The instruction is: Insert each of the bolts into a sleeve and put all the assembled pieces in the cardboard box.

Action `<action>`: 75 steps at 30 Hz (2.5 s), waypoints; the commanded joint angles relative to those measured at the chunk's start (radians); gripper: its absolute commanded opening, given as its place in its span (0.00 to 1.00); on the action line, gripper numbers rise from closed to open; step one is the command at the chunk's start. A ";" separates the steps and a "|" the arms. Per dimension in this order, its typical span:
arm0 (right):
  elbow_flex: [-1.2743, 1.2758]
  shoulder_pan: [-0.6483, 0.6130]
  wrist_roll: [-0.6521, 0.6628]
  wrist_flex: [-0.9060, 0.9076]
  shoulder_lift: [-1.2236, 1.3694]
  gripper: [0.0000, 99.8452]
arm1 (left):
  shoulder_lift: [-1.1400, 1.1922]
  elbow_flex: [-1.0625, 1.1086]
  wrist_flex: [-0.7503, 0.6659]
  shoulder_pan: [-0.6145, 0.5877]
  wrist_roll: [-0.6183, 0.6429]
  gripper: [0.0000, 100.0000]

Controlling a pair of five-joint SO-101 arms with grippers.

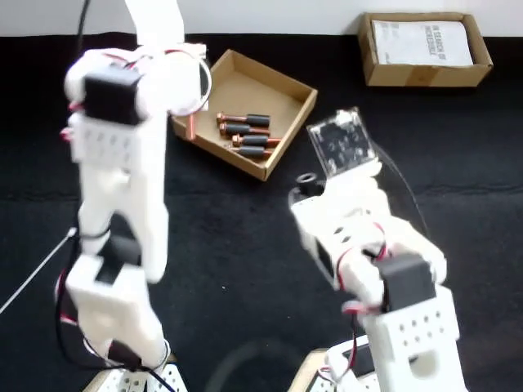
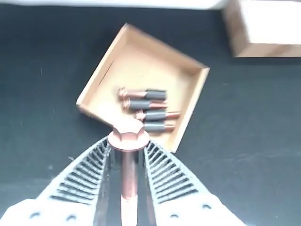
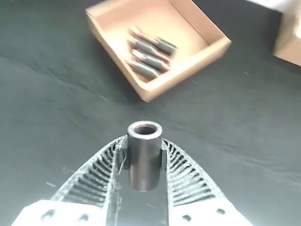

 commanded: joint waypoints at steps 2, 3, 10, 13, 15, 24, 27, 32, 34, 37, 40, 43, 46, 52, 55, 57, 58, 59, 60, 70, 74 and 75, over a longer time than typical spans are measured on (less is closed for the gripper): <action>0.045 -0.134 -0.049 -0.018 -0.145 0.01 | -0.357 0.260 0.000 0.059 -0.044 0.01; 0.074 -0.145 -0.049 -0.018 -0.171 0.01 | -0.427 0.340 -0.002 0.067 -0.044 0.01; 0.274 -0.154 -0.052 -0.130 -0.289 0.01 | -0.783 0.803 -0.163 0.087 -0.040 0.01; 0.323 -0.156 -0.054 -0.213 -0.309 0.01 | -0.874 1.015 -0.365 0.090 -0.038 0.01; 0.344 -0.156 -0.054 -0.257 -0.309 0.01 | -0.932 1.156 -0.517 0.093 -0.029 0.01; 0.357 -0.156 -0.055 -0.321 -0.309 0.01 | -1.098 1.612 -1.025 0.271 0.068 0.01; 0.357 -0.156 -0.055 -0.321 -0.309 0.01 | -1.099 1.623 -1.043 0.312 0.068 0.01; 0.357 -0.153 -0.055 -0.321 -0.312 0.01 | -1.098 1.629 -1.082 0.335 0.068 0.01; 0.357 -0.153 -0.055 -0.321 -0.312 0.01 | -1.098 1.627 -1.112 0.334 0.069 0.01; 0.357 -0.153 -0.055 -0.321 -0.309 0.01 | -1.098 1.621 -1.135 0.335 0.069 0.01; 0.357 -0.153 -0.055 -0.321 -0.309 0.01 | -1.098 1.621 -1.132 0.346 0.069 0.01; 0.355 -0.151 -0.055 -0.321 -0.308 0.01 | -1.104 1.621 -1.131 0.357 0.091 0.01; 0.357 -0.151 -0.055 -0.343 -0.308 0.01 | -1.101 1.621 -1.131 0.355 0.180 0.01; 0.357 -0.150 -0.054 -0.357 -0.306 0.01 | -1.104 1.621 -1.131 0.355 0.203 0.01; 0.357 -0.150 -0.054 -0.357 -0.306 0.01 | -1.104 1.621 -1.131 0.354 0.203 0.01; 0.357 -0.148 -0.051 -0.357 -0.306 0.01 | -1.106 1.621 -1.131 0.354 0.203 0.01; 0.357 -0.148 -0.051 -0.357 -0.306 0.01 | -1.106 1.621 -1.131 0.354 0.203 0.01; 0.357 -0.145 -0.051 -0.357 -0.306 0.01 | -1.106 1.621 -1.129 0.354 0.203 0.01; 0.357 -0.134 -0.049 -0.357 -0.306 0.01 | -1.106 1.621 -1.129 0.354 0.203 0.01; 0.357 -0.059 -0.049 -0.357 -0.306 0.01 | -1.104 1.630 -1.128 0.355 0.204 0.01; 0.357 -0.061 -0.051 -0.357 -0.305 0.01 | -1.101 1.630 -1.128 0.355 0.207 0.01; 0.357 -0.061 -0.051 -0.357 -0.305 0.01 | -1.099 1.630 -1.128 0.355 0.224 0.01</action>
